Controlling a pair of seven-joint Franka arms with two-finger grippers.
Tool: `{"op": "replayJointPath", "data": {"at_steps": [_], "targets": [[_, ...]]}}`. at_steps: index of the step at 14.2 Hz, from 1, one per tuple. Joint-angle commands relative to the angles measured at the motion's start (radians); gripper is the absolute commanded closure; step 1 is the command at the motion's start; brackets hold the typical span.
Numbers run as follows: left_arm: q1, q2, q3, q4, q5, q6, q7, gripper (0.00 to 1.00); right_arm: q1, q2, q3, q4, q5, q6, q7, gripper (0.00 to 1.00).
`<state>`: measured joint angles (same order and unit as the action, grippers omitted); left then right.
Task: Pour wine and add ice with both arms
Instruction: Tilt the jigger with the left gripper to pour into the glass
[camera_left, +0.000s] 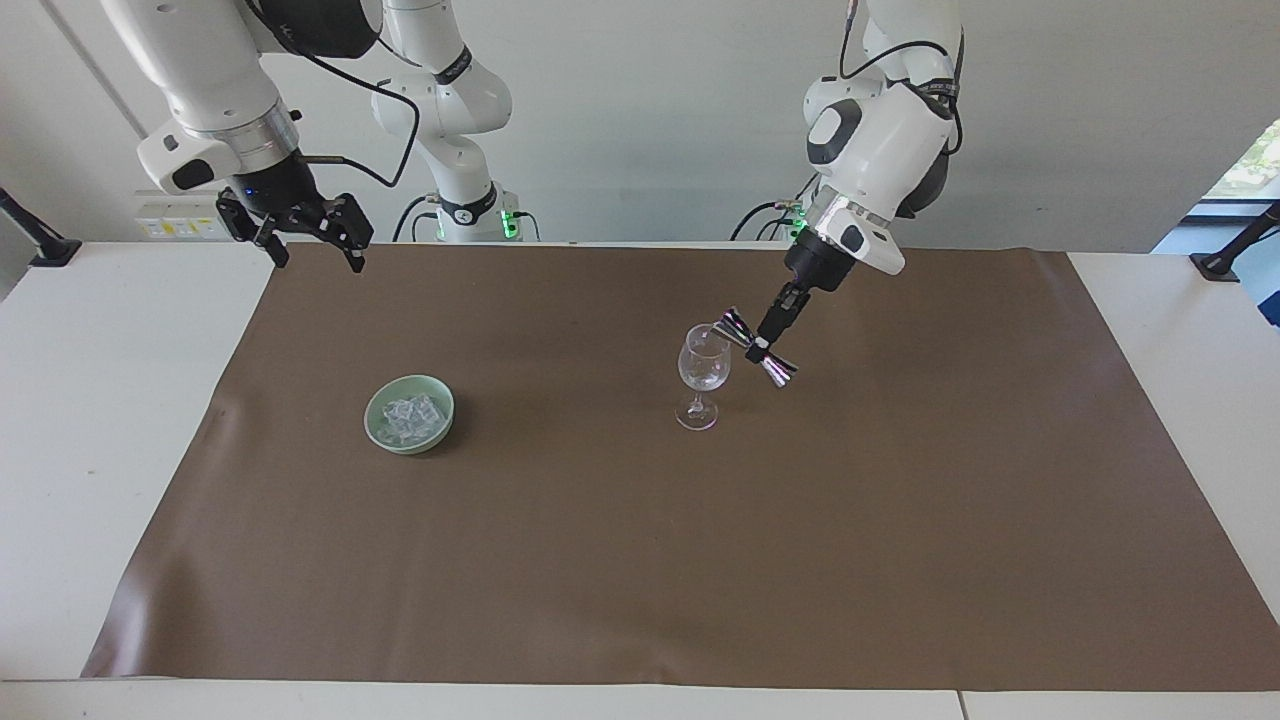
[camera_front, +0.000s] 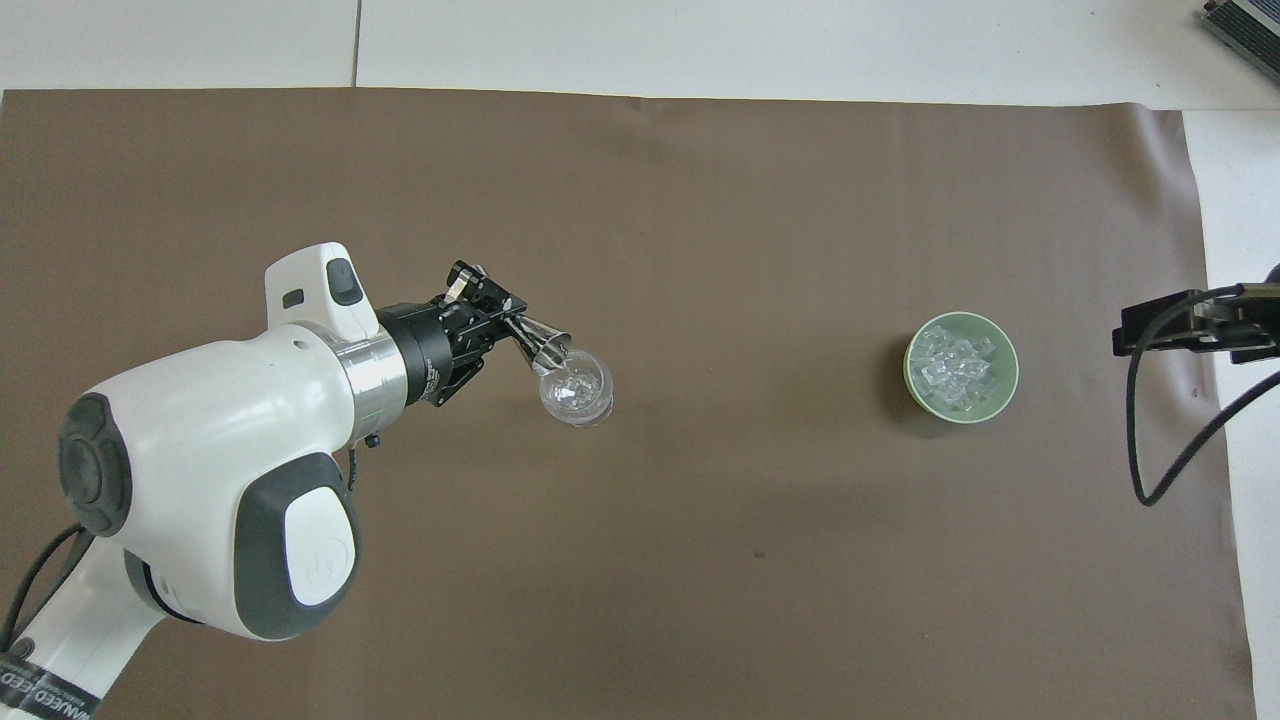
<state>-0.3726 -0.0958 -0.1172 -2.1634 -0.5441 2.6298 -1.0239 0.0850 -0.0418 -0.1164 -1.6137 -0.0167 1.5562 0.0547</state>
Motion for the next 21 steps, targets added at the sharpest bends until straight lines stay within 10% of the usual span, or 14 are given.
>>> {"op": "replayJointPath", "data": {"at_steps": [1, 21], "targets": [[-0.017, -0.032, 0.008, -0.033, 0.055, 0.032, -0.022, 1.0, -0.013, -0.017, 0.003, -0.018, 0.026, 0.012, -0.016, 0.0], [-0.023, -0.038, -0.01, -0.032, 0.346, 0.047, -0.022, 1.0, -0.011, -0.017, 0.003, -0.018, 0.026, 0.012, -0.016, 0.0]]}}
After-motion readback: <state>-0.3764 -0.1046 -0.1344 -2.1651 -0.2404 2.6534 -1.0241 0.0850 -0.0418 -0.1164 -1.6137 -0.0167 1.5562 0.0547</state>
